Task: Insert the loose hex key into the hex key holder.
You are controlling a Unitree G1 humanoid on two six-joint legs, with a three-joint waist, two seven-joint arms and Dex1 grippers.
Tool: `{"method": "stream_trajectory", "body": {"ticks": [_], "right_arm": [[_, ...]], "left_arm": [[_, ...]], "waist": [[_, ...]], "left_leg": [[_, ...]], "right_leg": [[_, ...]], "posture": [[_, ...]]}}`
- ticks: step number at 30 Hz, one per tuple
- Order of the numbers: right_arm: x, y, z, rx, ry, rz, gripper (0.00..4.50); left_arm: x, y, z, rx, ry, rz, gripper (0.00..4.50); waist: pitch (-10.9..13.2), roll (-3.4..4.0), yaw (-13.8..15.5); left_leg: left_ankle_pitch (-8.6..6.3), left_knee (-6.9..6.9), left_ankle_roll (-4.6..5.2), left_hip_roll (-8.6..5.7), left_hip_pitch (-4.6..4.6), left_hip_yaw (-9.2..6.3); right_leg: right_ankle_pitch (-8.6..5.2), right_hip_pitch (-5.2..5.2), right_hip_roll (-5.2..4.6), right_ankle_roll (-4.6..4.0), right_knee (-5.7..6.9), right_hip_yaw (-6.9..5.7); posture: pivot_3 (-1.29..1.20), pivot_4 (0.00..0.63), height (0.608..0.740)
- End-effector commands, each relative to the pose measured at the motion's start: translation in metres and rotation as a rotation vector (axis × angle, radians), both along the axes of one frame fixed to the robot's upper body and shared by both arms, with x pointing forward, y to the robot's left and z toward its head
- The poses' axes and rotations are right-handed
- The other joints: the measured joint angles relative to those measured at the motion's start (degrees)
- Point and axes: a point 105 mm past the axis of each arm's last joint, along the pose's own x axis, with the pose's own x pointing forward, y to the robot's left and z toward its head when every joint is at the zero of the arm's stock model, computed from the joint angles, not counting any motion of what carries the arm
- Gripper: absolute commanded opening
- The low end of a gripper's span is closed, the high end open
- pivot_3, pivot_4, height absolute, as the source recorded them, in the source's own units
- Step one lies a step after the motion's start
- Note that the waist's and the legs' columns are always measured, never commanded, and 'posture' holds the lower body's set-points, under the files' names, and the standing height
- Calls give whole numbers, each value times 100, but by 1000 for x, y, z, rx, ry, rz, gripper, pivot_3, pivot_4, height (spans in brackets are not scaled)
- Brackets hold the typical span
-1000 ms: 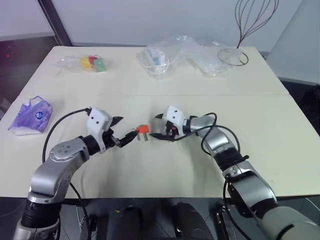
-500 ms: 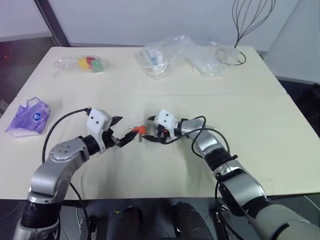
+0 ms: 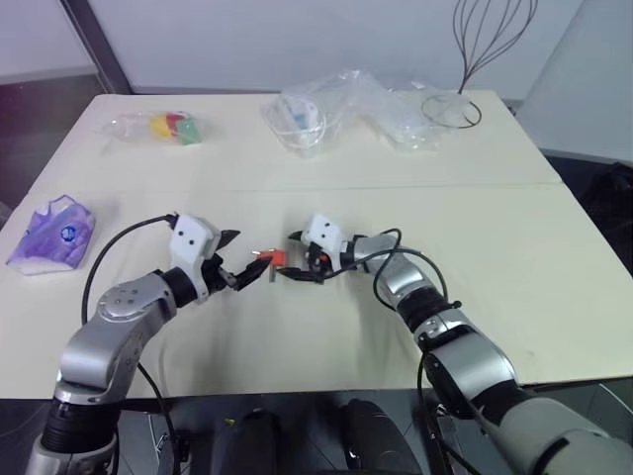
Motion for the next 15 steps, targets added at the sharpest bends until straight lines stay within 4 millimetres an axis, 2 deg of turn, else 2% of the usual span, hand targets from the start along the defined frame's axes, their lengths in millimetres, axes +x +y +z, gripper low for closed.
{"method": "stream_trajectory", "body": {"ticks": [1, 2, 5, 9, 15], "right_arm": [[-1, 4, -5, -39, -10, 19, 3701], [-1, 5, -5, -41, -11, 23, 3701], [-2, 8, -6, -46, -13, 38, 2952], [-3, 9, -7, -52, -16, 48, 969], [-2, 6, -6, -60, -46, 40, 963]], "left_arm": [[-2, -1, 14, -6, -69, 0, 4500], [-2, -1, 14, -7, -70, 2, 4500], [-1, 0, 15, -9, -75, 10, 4500], [-1, 0, 15, -11, -76, 13, 4500], [0, 0, 14, -20, -73, 15, 4500]], "waist": [[0, 0, -1], [0, 0, 0], [-1, 0, -3], [-1, 1, 2], [-1, 1, 4]], "left_leg": [[0, 0, 0, 0, 0, 0], [0, 0, 0, 0, 1, 0], [0, 0, 0, 0, 1, -1], [0, 0, 0, 0, 3, -1], [0, 1, -1, 0, 3, -1]], "right_leg": [[0, 0, 0, 0, 0, 0], [0, 0, 0, 0, 0, 1], [0, 0, 0, 0, 1, 1], [1, 0, 0, -1, 6, 1], [1, 1, -1, -1, 6, 1]], "posture": [[0, 150, 740], [0, 150, 740], [0, 150, 740], [0, 150, 740], [0, 150, 740]]}}
